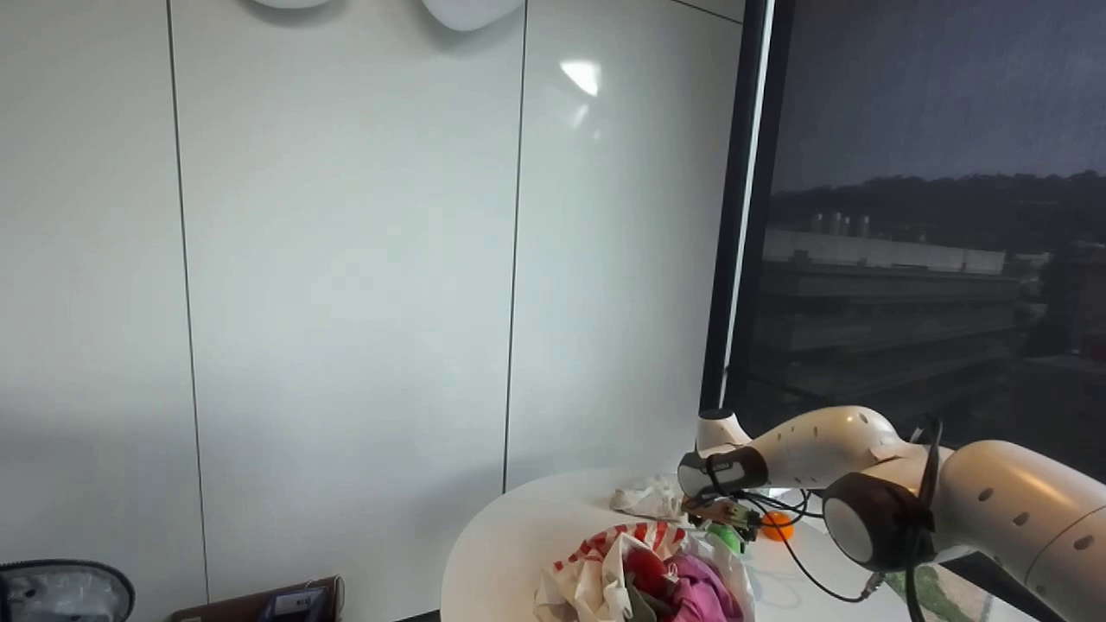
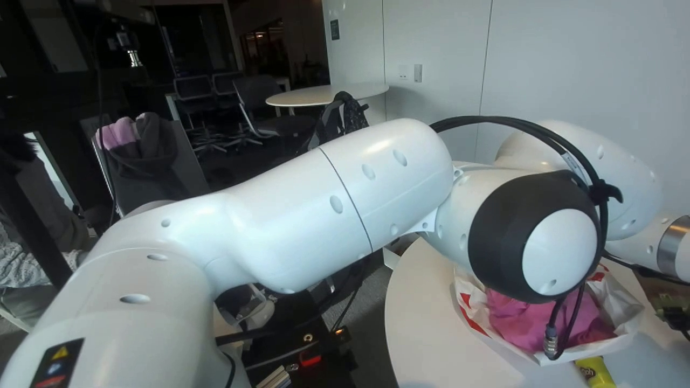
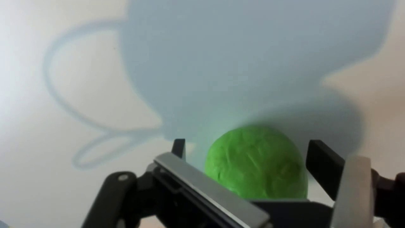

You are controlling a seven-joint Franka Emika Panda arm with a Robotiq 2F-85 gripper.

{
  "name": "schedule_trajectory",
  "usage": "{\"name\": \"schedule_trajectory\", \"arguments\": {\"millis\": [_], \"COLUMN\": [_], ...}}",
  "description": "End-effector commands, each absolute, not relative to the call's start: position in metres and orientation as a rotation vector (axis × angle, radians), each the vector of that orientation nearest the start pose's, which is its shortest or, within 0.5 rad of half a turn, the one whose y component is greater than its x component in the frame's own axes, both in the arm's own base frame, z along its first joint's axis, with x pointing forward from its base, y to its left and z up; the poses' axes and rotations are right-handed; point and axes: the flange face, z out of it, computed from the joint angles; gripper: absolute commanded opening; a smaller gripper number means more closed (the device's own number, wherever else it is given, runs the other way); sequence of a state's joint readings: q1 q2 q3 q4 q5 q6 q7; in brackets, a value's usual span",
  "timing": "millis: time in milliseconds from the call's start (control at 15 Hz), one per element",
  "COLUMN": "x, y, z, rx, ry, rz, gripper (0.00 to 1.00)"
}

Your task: Put the yellow container, moose, radish and pink t-shirt in the plastic bag.

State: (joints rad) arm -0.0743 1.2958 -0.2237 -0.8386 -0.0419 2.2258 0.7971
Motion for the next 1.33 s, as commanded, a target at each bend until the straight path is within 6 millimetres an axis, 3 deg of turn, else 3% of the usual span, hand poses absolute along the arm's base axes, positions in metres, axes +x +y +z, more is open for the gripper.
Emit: {"name": "schedule_trajectory", "arguments": {"millis": [0,333,400,467,533,600,733,867,1067,1200,1267], "x": [0.792,0.794,0.793,0.792,0.791,0.789,0.783,0.779,0.778,0.782,0.784], "y": [-0.157,-0.16,-0.16,-0.161,-0.162,-0.162,-0.161,-0.16,-0.156,-0.155,-0.155], "z": [0.114,0.109,0.108,0.106,0.105,0.105,0.106,0.11,0.119,0.124,0.127], "rx": [-3.033,-3.093,-3.105,-3.111,-3.112,-3.11,-3.136,-3.163,-3.199,-3.228,-3.24], "ry": [1.395,1.342,1.329,1.325,1.332,1.316,1.314,1.321,1.309,1.315,1.317], "rz": [-0.379,-0.411,-0.415,-0.408,-0.379,-0.325,-0.203,-0.114,-0.054,-0.119,-0.162], "gripper": [0.68,0.28,0.66,0.15,0.23,0.56,0.51,0.62,0.87,0.99,1.0]}}
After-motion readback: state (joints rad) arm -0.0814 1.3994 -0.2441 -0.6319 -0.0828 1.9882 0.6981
